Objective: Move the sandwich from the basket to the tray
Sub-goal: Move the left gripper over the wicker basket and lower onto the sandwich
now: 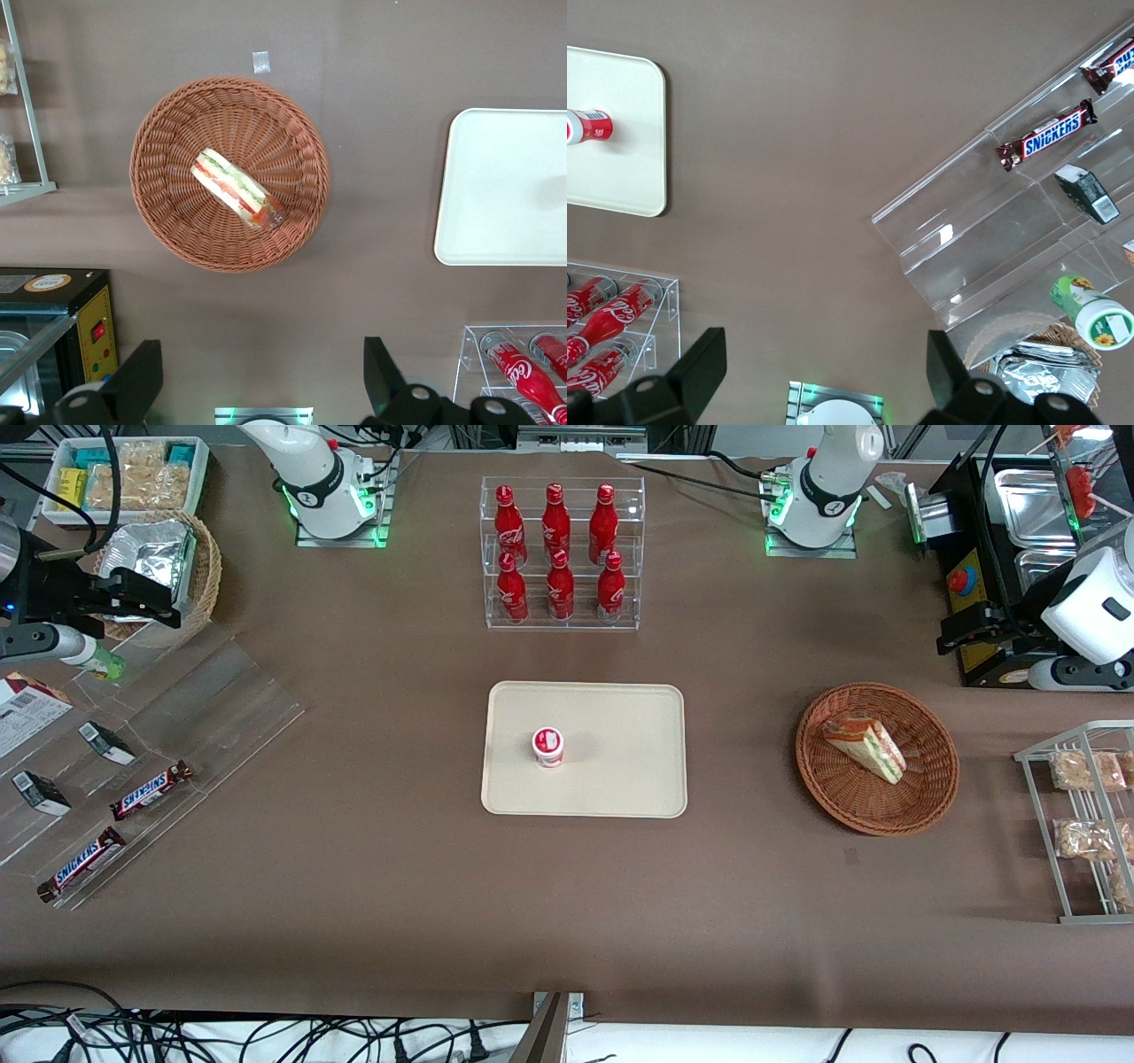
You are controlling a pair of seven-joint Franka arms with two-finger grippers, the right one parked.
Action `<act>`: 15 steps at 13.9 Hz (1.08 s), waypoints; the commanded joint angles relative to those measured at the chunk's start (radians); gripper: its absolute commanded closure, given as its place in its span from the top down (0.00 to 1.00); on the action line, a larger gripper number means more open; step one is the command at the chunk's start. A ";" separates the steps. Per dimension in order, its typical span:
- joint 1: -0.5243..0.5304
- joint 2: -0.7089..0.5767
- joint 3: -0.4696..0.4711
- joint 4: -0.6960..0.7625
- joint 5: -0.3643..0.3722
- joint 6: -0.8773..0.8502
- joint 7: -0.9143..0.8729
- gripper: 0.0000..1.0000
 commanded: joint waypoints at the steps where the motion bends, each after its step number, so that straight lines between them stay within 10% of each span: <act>1: 0.000 -0.001 0.001 0.002 -0.004 -0.002 0.017 1.00; 15: 0.066 0.039 0.010 -0.335 0.089 0.385 -0.388 1.00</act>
